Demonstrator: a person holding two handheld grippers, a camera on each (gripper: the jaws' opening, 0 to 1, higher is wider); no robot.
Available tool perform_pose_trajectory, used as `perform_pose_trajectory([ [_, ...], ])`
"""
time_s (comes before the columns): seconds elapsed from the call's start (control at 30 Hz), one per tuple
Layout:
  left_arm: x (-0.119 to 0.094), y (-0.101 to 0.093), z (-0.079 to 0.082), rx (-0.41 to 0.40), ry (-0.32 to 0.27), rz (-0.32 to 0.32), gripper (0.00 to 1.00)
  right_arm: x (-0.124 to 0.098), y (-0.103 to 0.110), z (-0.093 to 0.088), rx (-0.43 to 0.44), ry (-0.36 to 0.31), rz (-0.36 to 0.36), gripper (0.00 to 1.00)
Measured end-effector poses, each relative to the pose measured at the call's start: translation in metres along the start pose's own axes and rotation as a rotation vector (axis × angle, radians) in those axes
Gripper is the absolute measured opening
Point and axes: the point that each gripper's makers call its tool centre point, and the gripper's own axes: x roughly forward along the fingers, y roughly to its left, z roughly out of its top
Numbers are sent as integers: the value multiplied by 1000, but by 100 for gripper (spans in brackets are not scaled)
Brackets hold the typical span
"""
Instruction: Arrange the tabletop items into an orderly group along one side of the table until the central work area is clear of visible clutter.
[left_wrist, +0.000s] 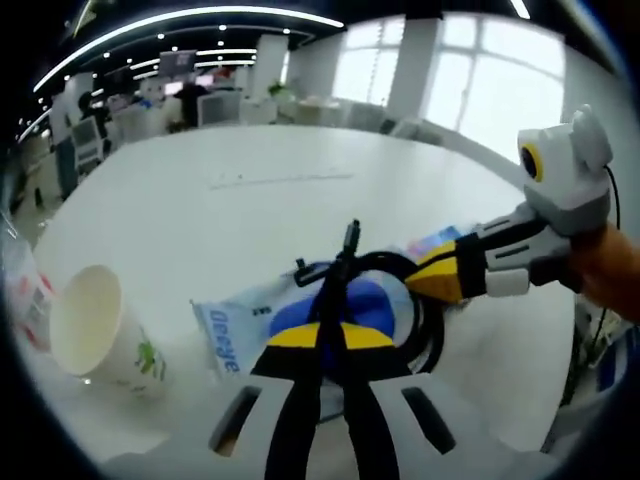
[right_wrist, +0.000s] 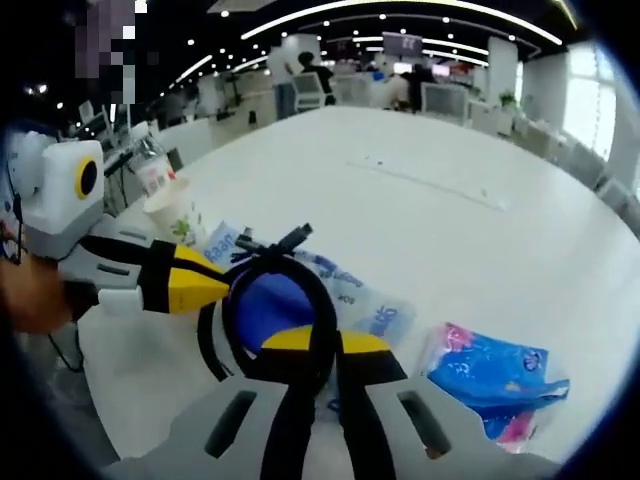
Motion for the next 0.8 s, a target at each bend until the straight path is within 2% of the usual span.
perform_pose_trajectory([
  [0.47, -16, -9, 7, 18, -22, -14, 2, -24, 8, 7, 3, -35, 7, 6],
  [0.8, -30, -27, 13, 43, -38, -38, 2, -48, 10, 8, 15, -62, 4, 6],
])
